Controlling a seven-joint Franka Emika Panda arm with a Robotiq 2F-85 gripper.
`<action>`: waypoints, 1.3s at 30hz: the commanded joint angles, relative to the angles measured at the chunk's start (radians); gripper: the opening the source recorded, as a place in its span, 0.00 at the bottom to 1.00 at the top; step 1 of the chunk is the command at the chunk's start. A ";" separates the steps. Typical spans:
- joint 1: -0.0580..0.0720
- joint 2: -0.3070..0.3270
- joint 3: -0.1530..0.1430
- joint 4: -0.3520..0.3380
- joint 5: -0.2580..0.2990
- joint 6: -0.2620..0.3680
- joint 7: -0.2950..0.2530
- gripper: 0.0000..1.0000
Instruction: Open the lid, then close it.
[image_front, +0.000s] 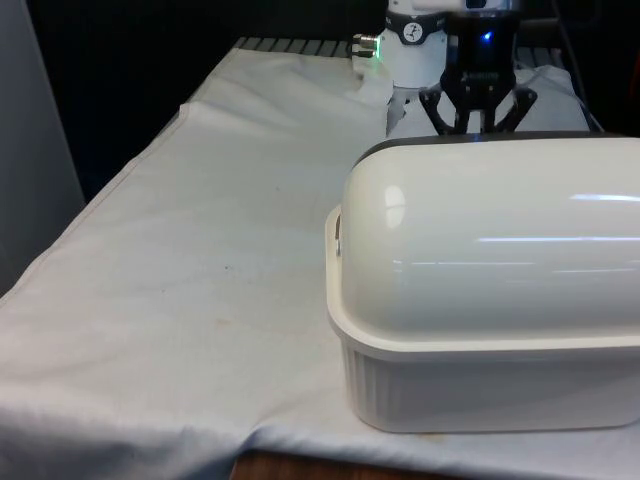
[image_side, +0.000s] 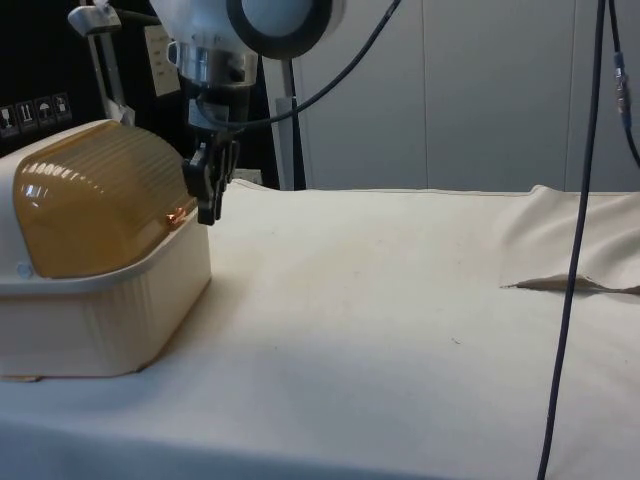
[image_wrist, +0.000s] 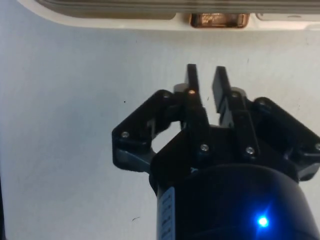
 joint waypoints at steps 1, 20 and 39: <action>-0.005 0.004 0.010 0.001 0.018 0.011 -0.012 0.23; 0.007 0.038 0.016 0.044 -0.001 0.017 0.016 0.00; 0.005 0.070 0.014 0.078 -0.001 0.034 0.009 0.00</action>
